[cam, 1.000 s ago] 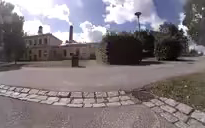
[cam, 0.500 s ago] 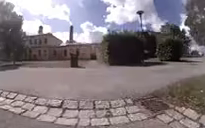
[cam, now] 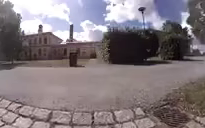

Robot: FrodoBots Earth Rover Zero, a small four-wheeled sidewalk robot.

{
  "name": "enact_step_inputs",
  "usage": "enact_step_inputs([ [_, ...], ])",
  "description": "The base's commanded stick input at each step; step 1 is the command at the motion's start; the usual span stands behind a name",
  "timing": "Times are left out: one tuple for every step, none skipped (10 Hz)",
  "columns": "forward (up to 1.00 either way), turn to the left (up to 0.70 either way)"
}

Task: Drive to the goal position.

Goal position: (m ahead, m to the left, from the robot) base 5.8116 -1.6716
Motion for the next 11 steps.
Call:
enact_step_inputs([
  [0.85, 0.00],
  [0.85, 0.00],
  [0.85, 0.00],
  [0.85, 0.00],
  [0.85, 0.00],
  [0.85, 0.00],
  [0.85, 0.00],
  [0.85, 0.00],
  [0.85, 0.00],
  [0.85, 0.00],
  [0.85, 0.00],
])
